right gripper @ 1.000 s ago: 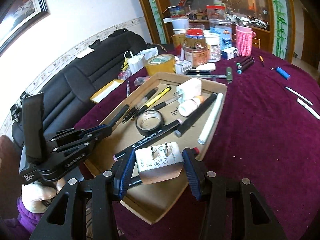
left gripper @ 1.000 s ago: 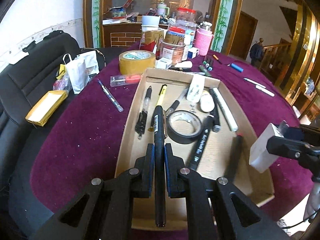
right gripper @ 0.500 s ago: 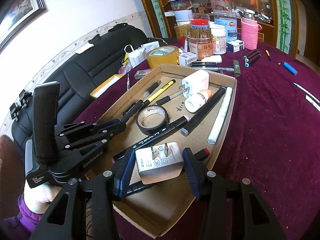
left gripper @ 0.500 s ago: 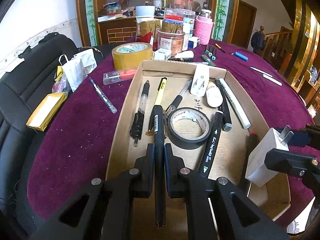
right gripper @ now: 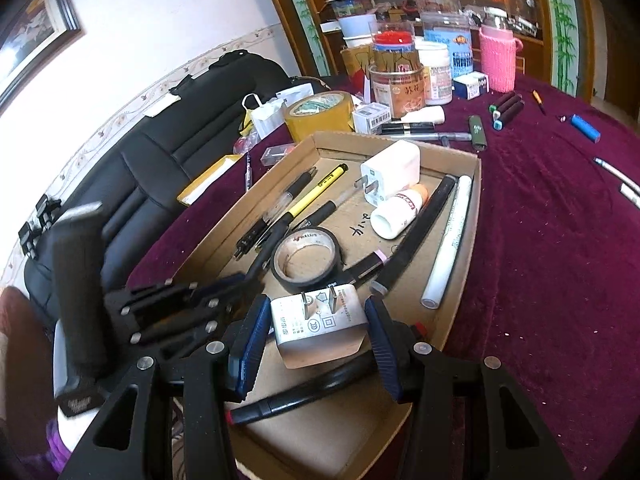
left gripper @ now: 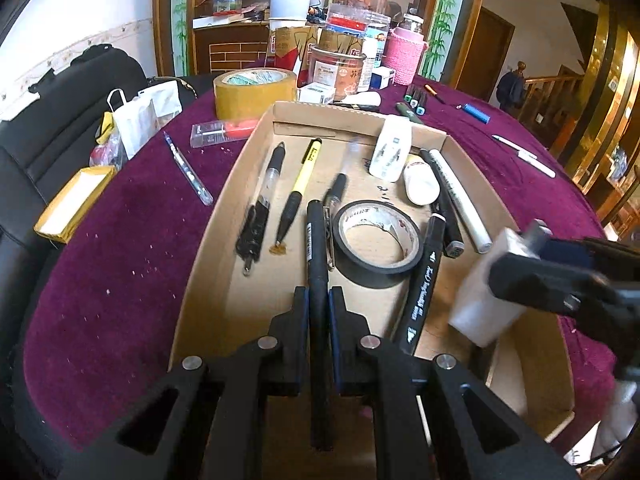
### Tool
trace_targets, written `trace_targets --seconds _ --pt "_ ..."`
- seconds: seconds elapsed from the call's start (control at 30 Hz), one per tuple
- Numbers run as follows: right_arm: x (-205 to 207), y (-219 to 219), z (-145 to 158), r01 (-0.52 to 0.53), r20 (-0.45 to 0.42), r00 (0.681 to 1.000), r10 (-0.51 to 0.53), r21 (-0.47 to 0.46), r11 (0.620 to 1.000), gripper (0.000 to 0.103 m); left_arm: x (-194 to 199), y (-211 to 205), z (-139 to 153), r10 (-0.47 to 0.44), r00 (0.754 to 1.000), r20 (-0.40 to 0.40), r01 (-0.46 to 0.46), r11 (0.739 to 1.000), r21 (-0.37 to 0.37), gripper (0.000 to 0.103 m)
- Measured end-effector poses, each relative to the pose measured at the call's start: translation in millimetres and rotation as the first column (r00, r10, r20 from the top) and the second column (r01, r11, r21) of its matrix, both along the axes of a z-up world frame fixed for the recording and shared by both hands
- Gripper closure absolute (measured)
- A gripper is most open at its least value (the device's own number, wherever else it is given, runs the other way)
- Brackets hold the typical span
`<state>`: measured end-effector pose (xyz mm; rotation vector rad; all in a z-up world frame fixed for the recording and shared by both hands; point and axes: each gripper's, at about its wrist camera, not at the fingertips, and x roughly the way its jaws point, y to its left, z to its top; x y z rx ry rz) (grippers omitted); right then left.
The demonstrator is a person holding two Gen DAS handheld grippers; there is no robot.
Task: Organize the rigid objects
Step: 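Lower the pen and adapter into the box and open both grippers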
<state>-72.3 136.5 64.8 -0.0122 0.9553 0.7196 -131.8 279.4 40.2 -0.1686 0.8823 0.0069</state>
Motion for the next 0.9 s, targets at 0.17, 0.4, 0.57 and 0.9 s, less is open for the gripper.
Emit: trace_targets --seconds 0.17,0.4,0.57,0.9 --pt "0.5 5.8 -7.1 -0.008 -0.007 1.0 0.008 -0.016 1.0 0.05 -4.5 5.5 0.8 0.018 1.0 0.005 -0.017 0.998 -0.066 0.093" --pt "-14.5 10.3 -7.4 -0.042 0.036 0.998 0.045 -0.071 0.997 0.05 -15.6 4.4 18.0 0.022 0.997 0.076 -0.014 0.994 -0.11 0.069" --pt "-13.6 11.3 -6.9 -0.043 0.044 0.998 0.046 -0.071 0.997 0.049 -24.0 6.3 34.5 0.053 0.991 0.126 -0.04 0.994 -0.1 0.053" --pt "13.6 -8.9 12.6 0.143 0.2 0.971 -0.128 -0.057 0.988 0.031 -31.4 13.0 39.3 0.09 0.987 0.134 -0.072 0.989 -0.129 0.039"
